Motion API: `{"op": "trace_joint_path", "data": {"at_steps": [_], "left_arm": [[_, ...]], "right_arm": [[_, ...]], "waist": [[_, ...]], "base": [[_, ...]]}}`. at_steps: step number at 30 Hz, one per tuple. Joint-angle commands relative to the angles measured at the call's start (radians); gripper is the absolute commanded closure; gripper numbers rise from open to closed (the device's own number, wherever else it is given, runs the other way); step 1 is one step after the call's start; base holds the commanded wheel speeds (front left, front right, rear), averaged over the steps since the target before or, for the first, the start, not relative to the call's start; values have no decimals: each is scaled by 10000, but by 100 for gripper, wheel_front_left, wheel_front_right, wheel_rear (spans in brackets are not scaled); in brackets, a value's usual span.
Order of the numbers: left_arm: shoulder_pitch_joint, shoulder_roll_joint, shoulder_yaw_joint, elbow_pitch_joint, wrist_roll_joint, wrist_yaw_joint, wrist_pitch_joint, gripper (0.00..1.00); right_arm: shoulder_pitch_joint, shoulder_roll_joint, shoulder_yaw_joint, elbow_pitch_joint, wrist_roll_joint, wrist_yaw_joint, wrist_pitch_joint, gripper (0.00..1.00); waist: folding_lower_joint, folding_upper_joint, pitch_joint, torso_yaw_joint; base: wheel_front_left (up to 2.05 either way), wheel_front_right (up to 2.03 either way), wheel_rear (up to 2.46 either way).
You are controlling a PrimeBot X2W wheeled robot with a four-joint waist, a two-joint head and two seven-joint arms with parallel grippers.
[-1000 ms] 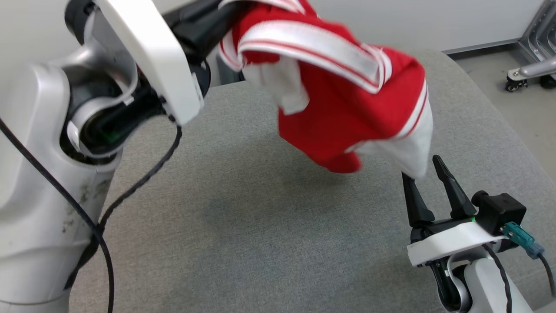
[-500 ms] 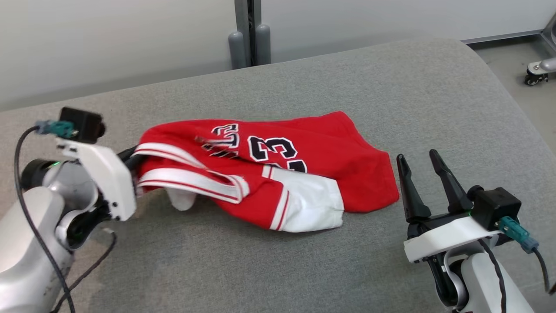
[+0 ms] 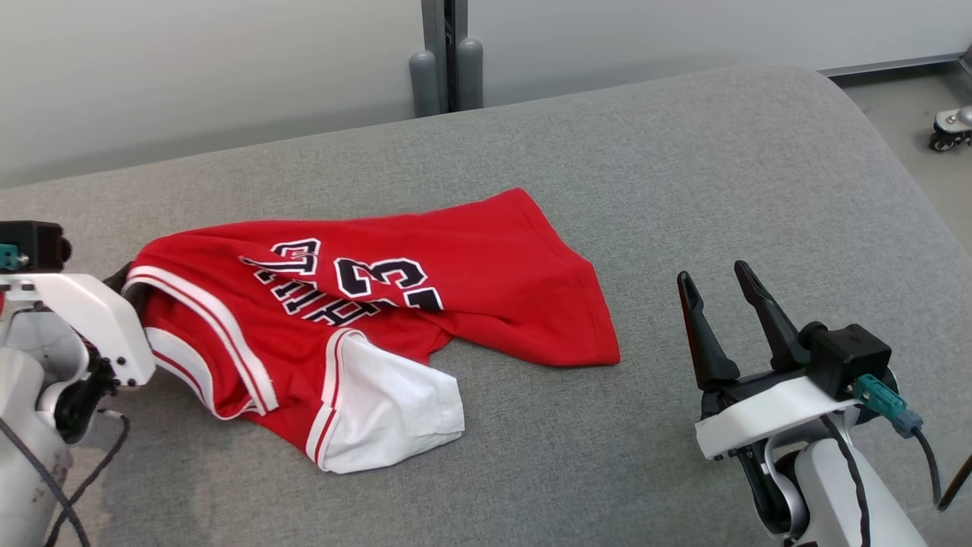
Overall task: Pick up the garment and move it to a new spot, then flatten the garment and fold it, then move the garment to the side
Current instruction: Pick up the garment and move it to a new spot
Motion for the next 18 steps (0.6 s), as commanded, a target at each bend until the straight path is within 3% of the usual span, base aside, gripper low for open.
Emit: {"op": "trace_joint_path", "data": {"at_steps": [1, 9, 18], "left_arm": [[-96, -84, -122, 65, -209, -6, -109, 0], [-421, 155, -934, -492, -573, -6, -527, 0], [-120, 744, -878, -1614, -452, 154, -1740, 0]], "right_arm": [[3, -81, -36, 42, -70, 23, -43, 0], [19, -85, -181, 182, -445, 23, -43, 0], [58, -85, -771, 155, -870, 23, -43, 0]], "waist": [[0, 0, -54, 63], [0, 0, -375, 510], [0, 0, -897, 1005]], "base": [[0, 0, 0], [0, 0, 0], [0, 0, 0]]}}
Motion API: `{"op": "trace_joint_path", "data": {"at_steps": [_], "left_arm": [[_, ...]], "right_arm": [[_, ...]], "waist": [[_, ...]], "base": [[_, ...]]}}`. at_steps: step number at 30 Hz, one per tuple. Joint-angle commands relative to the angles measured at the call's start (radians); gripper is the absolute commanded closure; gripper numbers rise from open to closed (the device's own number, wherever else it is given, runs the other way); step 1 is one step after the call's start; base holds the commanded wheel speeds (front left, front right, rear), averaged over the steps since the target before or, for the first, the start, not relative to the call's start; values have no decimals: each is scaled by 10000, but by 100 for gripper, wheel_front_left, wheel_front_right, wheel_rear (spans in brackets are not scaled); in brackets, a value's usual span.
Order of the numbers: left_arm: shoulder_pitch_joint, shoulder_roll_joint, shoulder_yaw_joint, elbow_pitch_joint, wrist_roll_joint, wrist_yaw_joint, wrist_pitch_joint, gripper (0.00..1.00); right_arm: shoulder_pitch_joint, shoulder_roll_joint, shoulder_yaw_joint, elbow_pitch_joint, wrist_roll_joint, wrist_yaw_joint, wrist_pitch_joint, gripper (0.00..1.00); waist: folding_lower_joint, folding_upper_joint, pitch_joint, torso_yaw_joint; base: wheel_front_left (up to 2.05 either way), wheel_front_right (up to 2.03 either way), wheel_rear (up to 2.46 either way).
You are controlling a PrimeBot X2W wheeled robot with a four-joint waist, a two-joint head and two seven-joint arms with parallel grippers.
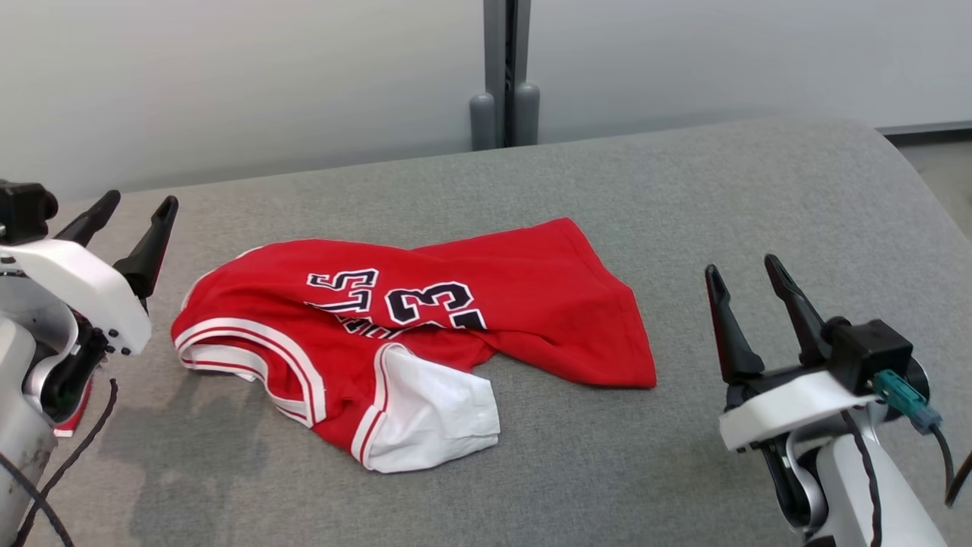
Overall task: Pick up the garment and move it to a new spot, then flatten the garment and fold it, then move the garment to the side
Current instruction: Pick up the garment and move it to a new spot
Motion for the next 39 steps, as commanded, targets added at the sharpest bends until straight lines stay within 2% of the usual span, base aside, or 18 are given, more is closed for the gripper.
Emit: {"op": "trace_joint_path", "data": {"at_steps": [1, 7, 11, 12, 15, 18, 22, 24, 29, 33, 39], "left_arm": [[355, 107, 70, -233, 22, 129, -199, 0], [1340, 373, 310, -1692, 21, 950, -993, 0], [2316, 408, 689, -2894, -151, 1774, -1713, 0], [2316, 408, 689, -2894, -151, 1774, -1713, 0], [3158, 291, 1063, -3716, -45, 2520, -2176, 0], [3786, 280, 1299, -4368, 742, 3342, -2360, 0], [4715, -387, 2345, -5305, 1700, 3951, -2390, 0], [5252, -772, 2928, -5719, 2204, 4013, -2393, 0], [6413, -1717, 4027, -6490, 3353, 3757, -2376, 0], [7145, -2565, 4669, -6577, 4044, 3308, -2378, 0], [7748, -3744, 5080, -5925, 4766, 2343, -2379, 0]], "right_arm": [[238, -84, -137, -65, -59, 23, -43, 0], [660, -82, -258, -165, 12, 23, -43, 0], [871, -82, -219, -334, 64, 23, -43, 0], [871, -82, -219, -334, 64, 23, -43, 0], [1019, -84, -191, -406, 39, 23, -43, 0], [1234, -84, -341, -679, 150, 23, -43, 0], [1621, -93, -508, -1155, 297, 22, -43, 0], [1807, -87, -595, -1308, 341, 23, -43, 0], [1866, -84, -847, -1638, 221, 23, -43, 0], [1917, -84, -1055, -1823, 138, 23, -43, 0], [2223, -85, -1231, -1730, 196, 23, -43, 0]], "waist": [[0, 0, -192, 204], [0, 0, -378, 481], [0, 0, -321, 583], [0, 0, -321, 583], [0, 0, -303, 655], [0, 0, -272, 803], [0, 0, -274, 902], [0, 0, -336, 959], [0, 0, -399, 1075], [0, 0, -444, 1094], [0, 0, -509, 1128]], "base": [[0, 0, 0], [0, 0, 0], [0, 0, 0], [0, 0, 0], [0, 0, 0], [0, 0, 0], [0, 0, 0], [0, 0, 0], [0, 0, 0], [0, 0, 0], [0, 0, 0]]}}
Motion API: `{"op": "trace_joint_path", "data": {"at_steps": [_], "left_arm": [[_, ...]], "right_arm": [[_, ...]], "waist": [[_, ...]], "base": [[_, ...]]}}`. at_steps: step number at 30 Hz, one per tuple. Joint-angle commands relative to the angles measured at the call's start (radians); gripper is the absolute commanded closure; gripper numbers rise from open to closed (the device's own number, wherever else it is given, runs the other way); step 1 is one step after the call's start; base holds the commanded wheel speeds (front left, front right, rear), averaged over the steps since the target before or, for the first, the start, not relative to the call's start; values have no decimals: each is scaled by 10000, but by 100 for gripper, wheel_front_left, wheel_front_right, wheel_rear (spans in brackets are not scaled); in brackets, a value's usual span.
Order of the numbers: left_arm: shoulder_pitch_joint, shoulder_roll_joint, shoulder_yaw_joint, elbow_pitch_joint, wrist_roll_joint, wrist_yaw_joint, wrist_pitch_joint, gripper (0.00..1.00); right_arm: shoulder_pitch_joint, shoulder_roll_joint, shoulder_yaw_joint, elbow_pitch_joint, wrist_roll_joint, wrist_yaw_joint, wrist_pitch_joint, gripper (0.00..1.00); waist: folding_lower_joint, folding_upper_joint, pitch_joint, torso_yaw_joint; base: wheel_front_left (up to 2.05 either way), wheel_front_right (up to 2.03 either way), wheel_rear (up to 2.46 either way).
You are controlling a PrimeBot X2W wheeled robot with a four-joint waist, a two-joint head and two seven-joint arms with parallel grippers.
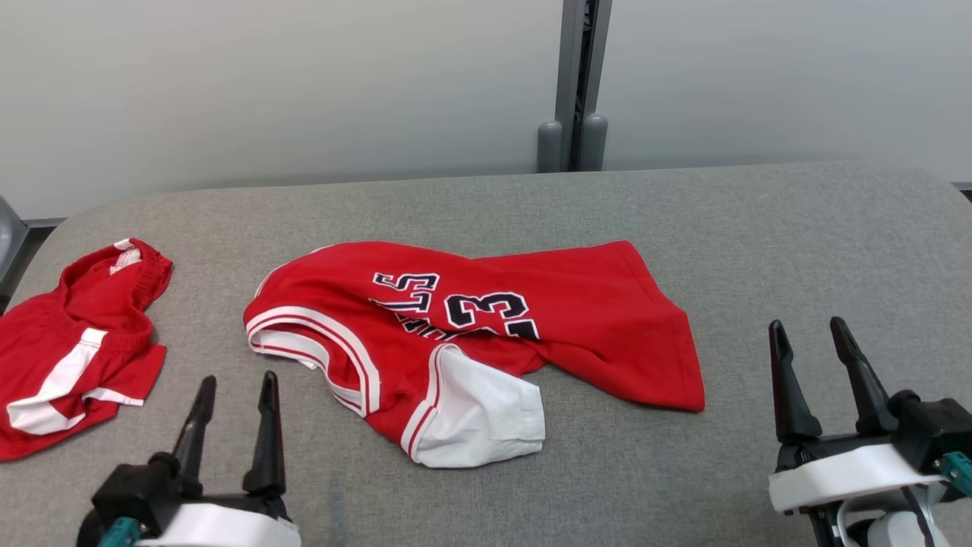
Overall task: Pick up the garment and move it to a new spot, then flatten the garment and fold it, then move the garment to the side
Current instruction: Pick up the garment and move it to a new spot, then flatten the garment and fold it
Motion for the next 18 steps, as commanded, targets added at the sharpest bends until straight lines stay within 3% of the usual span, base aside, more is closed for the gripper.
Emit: {"op": "trace_joint_path", "data": {"at_steps": [1, 11, 18], "left_arm": [[70, -126, 94, 142, 178, -171, -7, 0], [-234, -929, 943, 783, 1102, -1257, -8, 0], [-276, -1234, 1205, 878, 1504, -1603, -8, 0]], "right_arm": [[92, -82, -34, 84, 60, 23, -43, 0], [-74, -81, 175, 733, 112, 23, -43, 0], [-333, -76, 332, 1646, 274, 23, 115, 0]], "waist": [[0, -1, 11, -14], [0, -1, 126, -75], [0, -1, 139, -11]], "base": [[0, 0, 0], [0, 0, 0], [0, 0, 0]]}}
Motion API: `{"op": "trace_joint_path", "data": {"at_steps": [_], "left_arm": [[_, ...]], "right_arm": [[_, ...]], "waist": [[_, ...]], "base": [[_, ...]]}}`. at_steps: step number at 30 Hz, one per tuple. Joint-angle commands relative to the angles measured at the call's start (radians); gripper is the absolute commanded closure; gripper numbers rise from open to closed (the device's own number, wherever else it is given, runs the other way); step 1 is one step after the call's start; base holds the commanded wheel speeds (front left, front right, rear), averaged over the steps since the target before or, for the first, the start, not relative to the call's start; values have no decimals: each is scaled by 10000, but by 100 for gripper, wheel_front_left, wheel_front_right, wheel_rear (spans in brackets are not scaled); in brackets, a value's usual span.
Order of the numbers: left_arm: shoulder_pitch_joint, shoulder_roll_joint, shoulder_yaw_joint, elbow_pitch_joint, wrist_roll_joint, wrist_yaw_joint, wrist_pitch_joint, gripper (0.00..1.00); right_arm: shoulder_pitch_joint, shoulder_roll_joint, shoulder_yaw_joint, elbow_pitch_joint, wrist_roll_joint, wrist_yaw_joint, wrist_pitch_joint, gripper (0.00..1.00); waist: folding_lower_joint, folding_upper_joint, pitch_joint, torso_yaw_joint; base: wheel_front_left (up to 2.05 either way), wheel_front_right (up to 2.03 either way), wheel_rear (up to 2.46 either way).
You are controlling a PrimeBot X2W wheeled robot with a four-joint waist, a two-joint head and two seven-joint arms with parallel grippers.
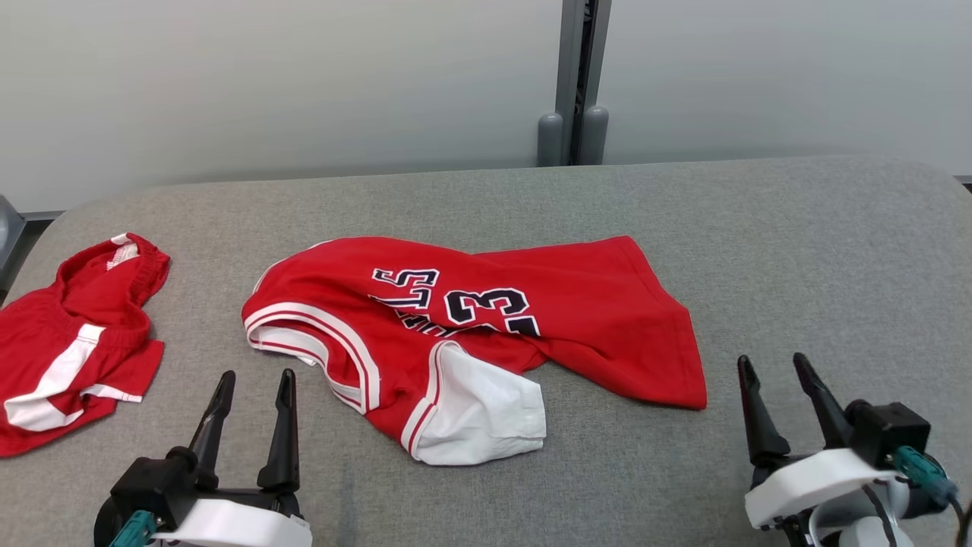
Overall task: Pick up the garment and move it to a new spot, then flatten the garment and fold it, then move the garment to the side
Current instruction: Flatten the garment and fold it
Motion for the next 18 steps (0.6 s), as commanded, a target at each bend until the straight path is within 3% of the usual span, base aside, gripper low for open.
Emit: {"op": "trace_joint_path", "data": {"at_steps": [1, 10, 18], "left_arm": [[-103, -18, 43, 6, 50, -75, -8, 0], [-281, -253, 225, 158, 294, -397, -8, 0], [-352, -337, 372, 377, 427, -601, -8, 0]], "right_arm": [[-153, -82, -17, 48, 28, 23, 35, 0], [-1362, -340, 800, 2248, 646, 23, 1753, 0], [-2177, -478, 562, 3725, 1132, 23, 3384, 0]], "waist": [[0, -1, -7, 18], [0, -1, -8, 404], [0, -1, 110, 925]], "base": [[0, 0, 0], [0, 0, 0], [0, 0, 0]]}}
